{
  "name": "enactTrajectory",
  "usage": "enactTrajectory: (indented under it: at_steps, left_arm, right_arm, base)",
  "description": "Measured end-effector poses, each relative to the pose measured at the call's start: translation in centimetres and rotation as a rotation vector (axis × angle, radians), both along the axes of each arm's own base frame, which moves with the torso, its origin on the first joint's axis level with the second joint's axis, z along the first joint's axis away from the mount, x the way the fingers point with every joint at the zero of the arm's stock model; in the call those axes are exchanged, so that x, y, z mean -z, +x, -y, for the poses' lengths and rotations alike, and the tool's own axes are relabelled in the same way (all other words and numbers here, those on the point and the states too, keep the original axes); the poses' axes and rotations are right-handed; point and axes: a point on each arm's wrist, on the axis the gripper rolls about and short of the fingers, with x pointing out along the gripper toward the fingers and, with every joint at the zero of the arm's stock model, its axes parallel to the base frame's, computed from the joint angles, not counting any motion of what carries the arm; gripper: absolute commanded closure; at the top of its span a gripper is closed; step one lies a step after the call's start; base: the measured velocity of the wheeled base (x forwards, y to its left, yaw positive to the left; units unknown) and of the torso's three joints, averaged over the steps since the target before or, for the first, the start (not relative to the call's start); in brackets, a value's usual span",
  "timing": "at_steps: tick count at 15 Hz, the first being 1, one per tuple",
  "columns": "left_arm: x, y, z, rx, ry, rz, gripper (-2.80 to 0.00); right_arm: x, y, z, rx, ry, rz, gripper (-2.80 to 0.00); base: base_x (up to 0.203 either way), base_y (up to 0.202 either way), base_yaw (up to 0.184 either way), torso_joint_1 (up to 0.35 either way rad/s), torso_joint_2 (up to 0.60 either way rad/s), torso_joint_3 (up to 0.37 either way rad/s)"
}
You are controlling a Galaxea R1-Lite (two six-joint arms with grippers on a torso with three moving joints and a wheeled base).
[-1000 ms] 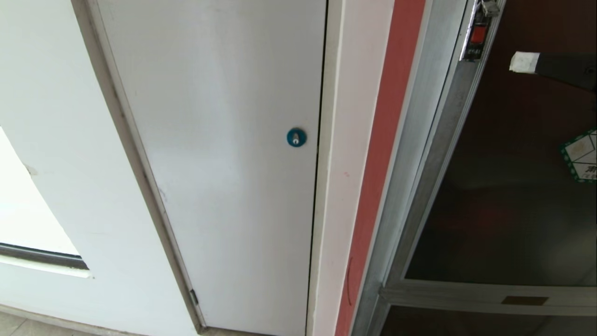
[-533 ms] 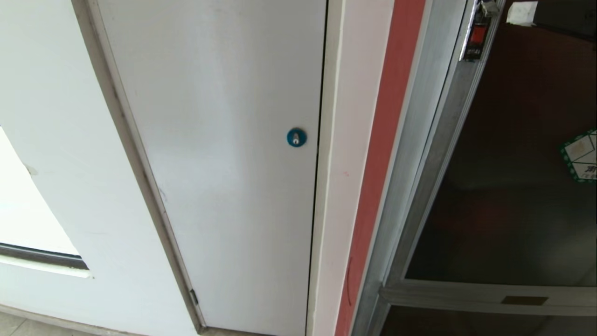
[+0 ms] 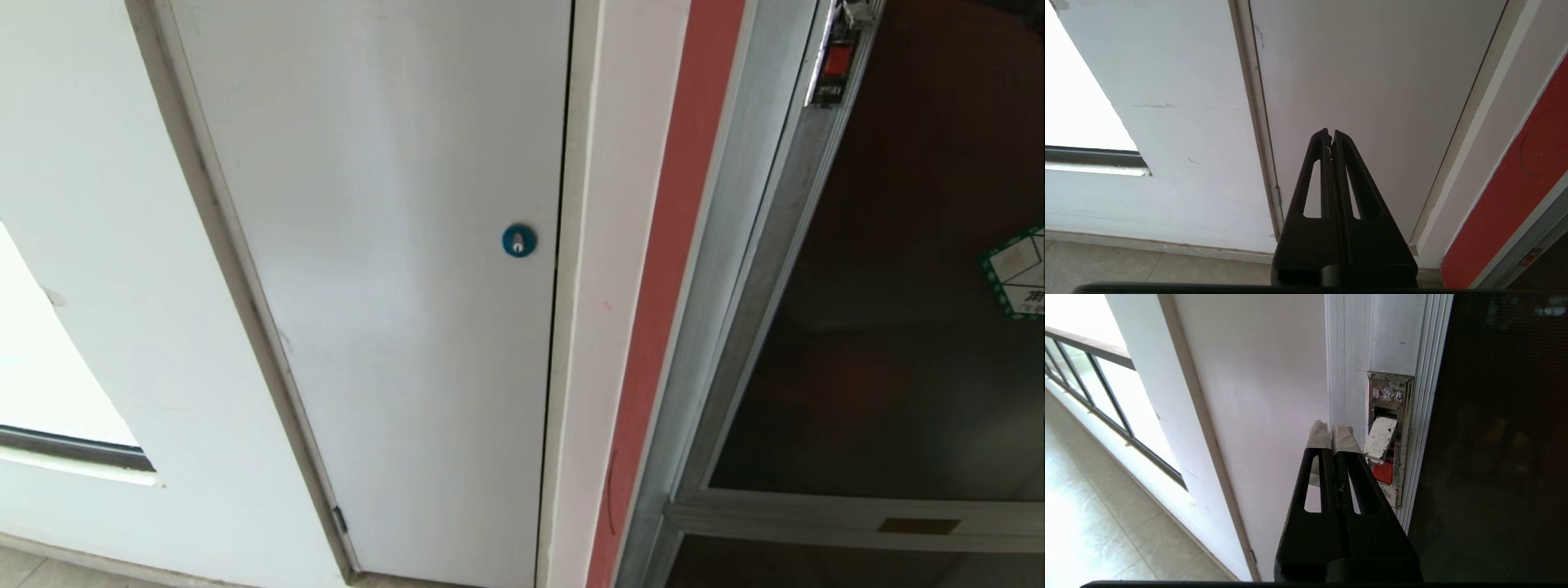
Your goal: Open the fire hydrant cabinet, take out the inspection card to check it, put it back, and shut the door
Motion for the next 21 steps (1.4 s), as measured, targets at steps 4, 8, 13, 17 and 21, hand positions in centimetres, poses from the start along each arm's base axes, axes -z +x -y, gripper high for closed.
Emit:
enactTrajectory:
  at_steps: [4,8,13,17,21]
  left_arm:
    - [0.0,0.0,0.0,0.000,0.000,0.000,0.00]
    - [0.0,0.0,0.0,0.000,0.000,0.000,0.00]
    - [0.0,0.0,0.0,0.000,0.000,0.000,0.00]
    - [0.0,0.0,0.0,0.000,0.000,0.000,0.00]
    - [0.0,0.0,0.0,0.000,0.000,0.000,0.00]
  right_arm:
    - [0.0,1.4,-0.3,0.015,-0.006,-0.009,0.00]
    - [0.3,2.3,-0.1,0.058,-0.007,-0.022,0.00]
    - [0.7,2.8,0.1,0.082,-0.009,-0.037,0.00]
    - [1.2,3.3,0.4,0.113,-0.010,-0.052,0.00]
    - [2.1,3.7,0.5,0.122,-0.022,-0.084,0.00]
  base:
    - [0.000,0.000,0.000,0.000,0.00,0.000]
    - [0.000,0.000,0.000,0.000,0.00,0.000]
    - [0.000,0.000,0.000,0.000,0.00,0.000]
    - [0.000,0.000,0.000,0.000,0.00,0.000]
    - [0.000,0.000,0.000,0.000,0.00,0.000]
